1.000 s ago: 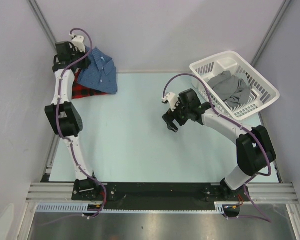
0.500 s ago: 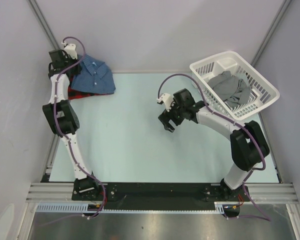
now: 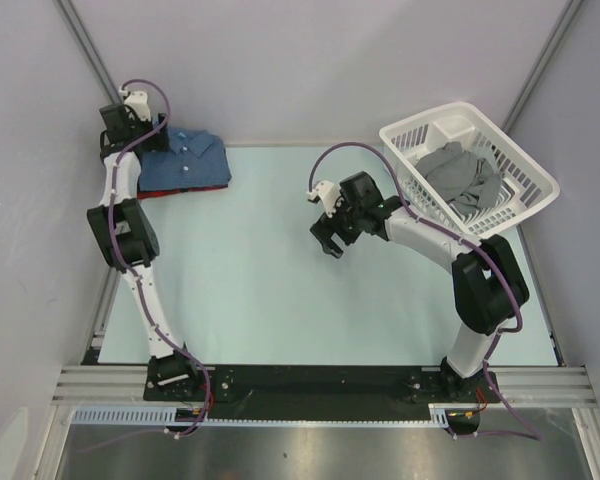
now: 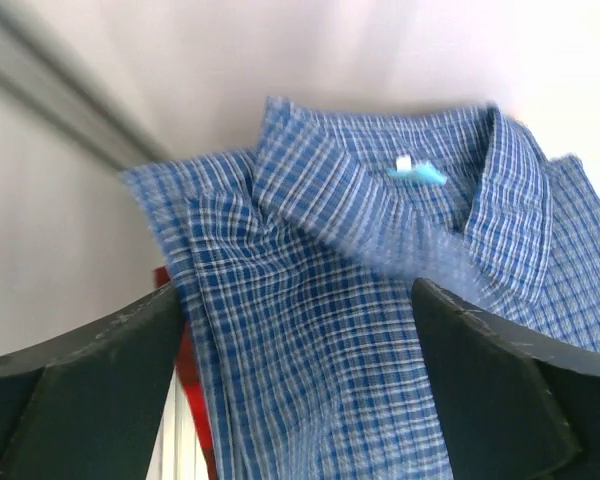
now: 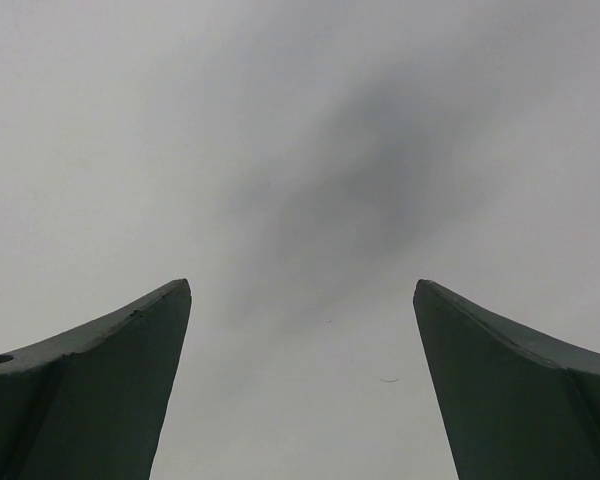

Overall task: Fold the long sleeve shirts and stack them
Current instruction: Neatly place the folded shirt to the corner

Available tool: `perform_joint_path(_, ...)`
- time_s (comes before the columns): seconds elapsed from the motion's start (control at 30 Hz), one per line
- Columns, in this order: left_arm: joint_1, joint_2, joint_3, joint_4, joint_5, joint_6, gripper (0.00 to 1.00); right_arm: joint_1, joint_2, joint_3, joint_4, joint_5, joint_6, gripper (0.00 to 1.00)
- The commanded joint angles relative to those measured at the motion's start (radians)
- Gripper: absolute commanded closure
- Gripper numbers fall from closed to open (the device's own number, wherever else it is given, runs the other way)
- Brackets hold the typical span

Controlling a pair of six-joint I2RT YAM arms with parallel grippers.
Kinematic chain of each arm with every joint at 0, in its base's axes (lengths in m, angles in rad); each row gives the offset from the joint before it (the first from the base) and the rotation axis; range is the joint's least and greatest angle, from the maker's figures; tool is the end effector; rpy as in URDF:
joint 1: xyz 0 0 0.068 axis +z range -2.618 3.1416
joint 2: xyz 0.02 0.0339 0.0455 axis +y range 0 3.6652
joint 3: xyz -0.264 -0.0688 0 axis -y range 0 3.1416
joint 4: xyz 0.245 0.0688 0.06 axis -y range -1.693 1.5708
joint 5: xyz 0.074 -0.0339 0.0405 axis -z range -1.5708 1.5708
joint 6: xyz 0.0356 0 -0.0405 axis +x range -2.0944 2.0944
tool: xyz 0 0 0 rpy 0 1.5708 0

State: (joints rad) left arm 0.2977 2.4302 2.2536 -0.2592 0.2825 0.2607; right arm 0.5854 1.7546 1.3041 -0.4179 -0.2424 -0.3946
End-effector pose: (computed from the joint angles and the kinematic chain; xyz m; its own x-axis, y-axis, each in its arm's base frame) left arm 0.5476 0.1576 0.2562 -0.4003 0.1361 -0.9062 0.0653 0.9906 0.1200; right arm 0.3162 0.2199 0.2375 -0.3314 -0.6675 -0.6668 -0.8591 0.5057 -0.0792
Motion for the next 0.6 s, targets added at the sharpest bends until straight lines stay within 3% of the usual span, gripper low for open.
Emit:
perform_joint_path(0.0,0.001,-0.200,-0.040,0.081,-0.159,-0.133,0.01,-0.018,-0.033,0.029,0.042,0.011,-0.009,0.00)
perform_joint_path(0.1,0.000,-0.308,-0.094,0.049,-0.157,-0.123,0.00,-0.044,-0.064,0.011,0.059,0.009,-0.007,0.00)
perform_joint_path(0.3,-0.029,-0.459,-0.089,-0.223,-0.050,-0.025,0.01,-0.151,-0.144,0.000,0.064,-0.006,0.016,0.00)
perform_joint_path(0.43,-0.202,-0.519,-0.071,-0.582,-0.057,0.167,0.01,-0.263,-0.210,0.001,0.064,-0.057,0.081,0.00)
perform_joint_path(0.57,-0.354,-0.523,-0.121,-0.787,-0.088,0.126,0.01,-0.343,-0.276,-0.017,0.033,-0.141,0.118,0.00)
